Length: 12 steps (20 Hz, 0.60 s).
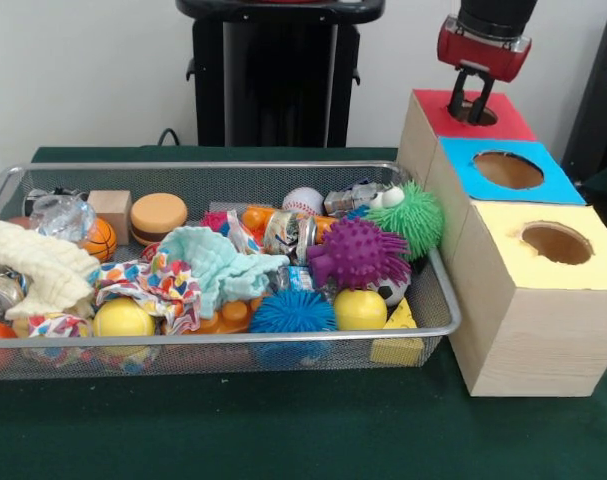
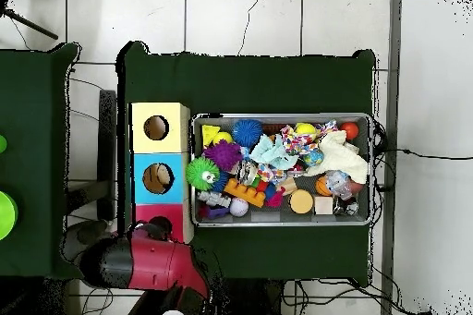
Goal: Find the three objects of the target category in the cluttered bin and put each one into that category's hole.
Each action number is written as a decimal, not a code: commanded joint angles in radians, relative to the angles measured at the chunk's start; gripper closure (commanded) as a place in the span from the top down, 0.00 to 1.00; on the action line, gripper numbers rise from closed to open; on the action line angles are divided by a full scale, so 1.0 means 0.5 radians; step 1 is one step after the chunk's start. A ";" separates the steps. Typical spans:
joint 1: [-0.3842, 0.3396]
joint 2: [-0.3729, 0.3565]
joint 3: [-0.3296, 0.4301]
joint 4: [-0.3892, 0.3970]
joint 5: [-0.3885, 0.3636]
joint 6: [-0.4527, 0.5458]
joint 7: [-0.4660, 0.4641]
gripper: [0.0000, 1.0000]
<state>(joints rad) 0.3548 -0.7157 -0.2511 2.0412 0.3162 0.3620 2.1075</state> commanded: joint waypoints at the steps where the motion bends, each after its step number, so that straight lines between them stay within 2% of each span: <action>1: -0.074 0.091 0.371 0.209 0.341 -0.341 0.687 1.00; 4: -0.129 0.233 0.424 0.193 0.284 -0.656 0.655 1.00; 7: -0.218 0.329 0.532 0.208 0.243 -0.855 0.684 1.00; 10: -0.265 0.405 0.588 0.199 0.200 -0.982 0.694 1.00; 12: -0.244 0.408 0.574 0.202 0.204 -1.007 0.680 1.00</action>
<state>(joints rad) 0.2641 -0.6145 -0.1138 2.1515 0.3893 -0.0419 2.1676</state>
